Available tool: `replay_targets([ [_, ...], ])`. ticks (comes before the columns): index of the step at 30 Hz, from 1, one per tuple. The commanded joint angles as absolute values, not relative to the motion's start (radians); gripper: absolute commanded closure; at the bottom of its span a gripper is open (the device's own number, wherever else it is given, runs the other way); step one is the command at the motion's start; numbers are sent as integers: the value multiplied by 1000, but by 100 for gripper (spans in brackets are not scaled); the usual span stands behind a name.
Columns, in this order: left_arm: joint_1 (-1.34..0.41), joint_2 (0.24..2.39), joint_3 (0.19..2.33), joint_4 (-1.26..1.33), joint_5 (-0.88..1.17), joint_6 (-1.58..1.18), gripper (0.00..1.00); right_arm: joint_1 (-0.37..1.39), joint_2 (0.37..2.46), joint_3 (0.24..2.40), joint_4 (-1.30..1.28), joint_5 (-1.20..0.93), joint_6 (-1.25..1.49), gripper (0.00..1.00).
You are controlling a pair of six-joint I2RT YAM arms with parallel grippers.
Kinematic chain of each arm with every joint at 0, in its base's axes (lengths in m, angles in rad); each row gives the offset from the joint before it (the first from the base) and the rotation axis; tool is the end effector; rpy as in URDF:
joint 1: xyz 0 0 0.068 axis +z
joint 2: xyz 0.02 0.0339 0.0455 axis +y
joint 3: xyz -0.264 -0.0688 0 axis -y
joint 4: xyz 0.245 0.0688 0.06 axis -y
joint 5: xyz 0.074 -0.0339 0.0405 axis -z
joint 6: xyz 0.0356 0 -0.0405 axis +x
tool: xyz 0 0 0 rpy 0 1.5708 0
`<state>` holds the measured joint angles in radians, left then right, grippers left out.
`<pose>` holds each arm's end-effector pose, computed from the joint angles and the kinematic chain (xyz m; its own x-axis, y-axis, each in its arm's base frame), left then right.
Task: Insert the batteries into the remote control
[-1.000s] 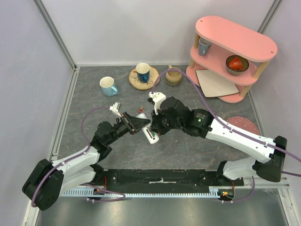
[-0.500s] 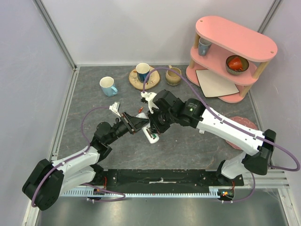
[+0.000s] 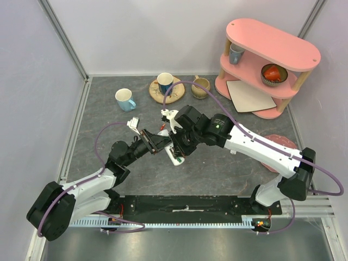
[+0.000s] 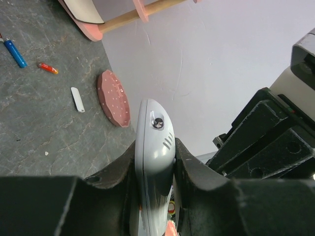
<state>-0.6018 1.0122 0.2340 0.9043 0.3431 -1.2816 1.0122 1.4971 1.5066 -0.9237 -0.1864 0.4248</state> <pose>0.1608 -0.1250 0.2216 -0.7451 -0.5832 -0.3235 0.3299 0.0993 -0.9388 0.1595 0.2677 0.3528 -0.7506 -0.4369 -0.4957 -0.6409 0.6639 0.3853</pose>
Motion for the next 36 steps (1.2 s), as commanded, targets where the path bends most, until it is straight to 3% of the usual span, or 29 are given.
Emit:
replay_targets([
  [1,-600,1008,239,988,365,-1301,98,1011,1522,1512,-897,-195,411,100],
  [36,-621,1023,241,1038,365,-1318,98,971,1548,1467,-761,-244,492,100],
])
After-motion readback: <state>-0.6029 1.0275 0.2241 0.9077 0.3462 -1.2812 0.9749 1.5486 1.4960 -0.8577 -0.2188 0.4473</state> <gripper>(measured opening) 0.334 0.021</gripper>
